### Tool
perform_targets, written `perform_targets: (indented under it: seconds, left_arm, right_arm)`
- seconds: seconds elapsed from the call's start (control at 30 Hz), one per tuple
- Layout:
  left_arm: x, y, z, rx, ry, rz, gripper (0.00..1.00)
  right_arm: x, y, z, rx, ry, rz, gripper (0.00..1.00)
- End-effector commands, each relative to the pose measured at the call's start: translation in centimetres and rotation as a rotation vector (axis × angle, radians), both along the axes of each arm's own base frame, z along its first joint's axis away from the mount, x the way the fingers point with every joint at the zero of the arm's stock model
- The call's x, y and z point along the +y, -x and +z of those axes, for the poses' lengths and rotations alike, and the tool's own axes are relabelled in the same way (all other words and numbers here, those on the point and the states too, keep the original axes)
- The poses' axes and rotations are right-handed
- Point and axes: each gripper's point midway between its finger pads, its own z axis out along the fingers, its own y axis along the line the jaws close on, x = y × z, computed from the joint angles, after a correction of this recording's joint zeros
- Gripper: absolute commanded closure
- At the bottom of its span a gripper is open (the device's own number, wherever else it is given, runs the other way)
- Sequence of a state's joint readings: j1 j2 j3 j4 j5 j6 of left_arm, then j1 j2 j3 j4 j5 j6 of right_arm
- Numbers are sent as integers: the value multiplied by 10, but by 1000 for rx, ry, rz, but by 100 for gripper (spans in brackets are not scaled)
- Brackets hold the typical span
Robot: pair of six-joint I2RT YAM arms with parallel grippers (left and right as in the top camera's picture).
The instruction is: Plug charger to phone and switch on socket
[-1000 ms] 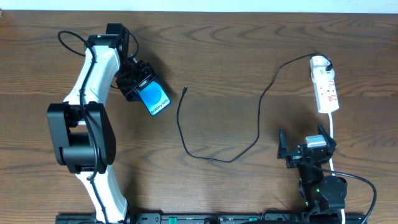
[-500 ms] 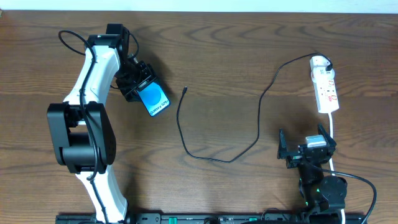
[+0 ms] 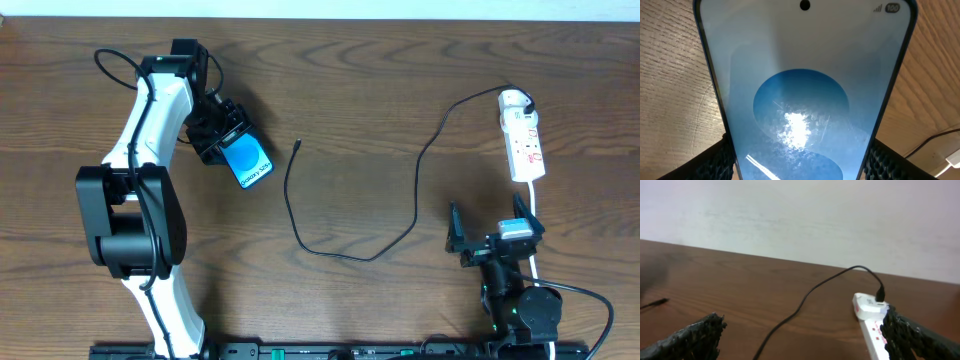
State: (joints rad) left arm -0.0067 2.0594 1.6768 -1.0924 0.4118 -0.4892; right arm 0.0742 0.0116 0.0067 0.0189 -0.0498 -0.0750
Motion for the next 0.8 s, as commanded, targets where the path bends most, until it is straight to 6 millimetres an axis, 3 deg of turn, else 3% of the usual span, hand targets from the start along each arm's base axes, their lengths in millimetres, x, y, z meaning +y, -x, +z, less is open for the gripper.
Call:
perform_targets:
  seconds: [0.0,0.27,0.43,0.77]
  left_arm:
    - [3,-2,5,-20,-6,-11,41]
    - [3,-2,5,-17,-5,-11,41]
    - [-8,-2,9,-8,61,13,41]
    - [-23,-3,17,54,163,155,40]
  right_arm:
    - [8,1,-4,29,-88,46,1]
    - [27,3,-1,77,-137,156,1]
    - [41,-6,24,151,-139,232,1]
    - [85,-54,57,437,-226,459,1]
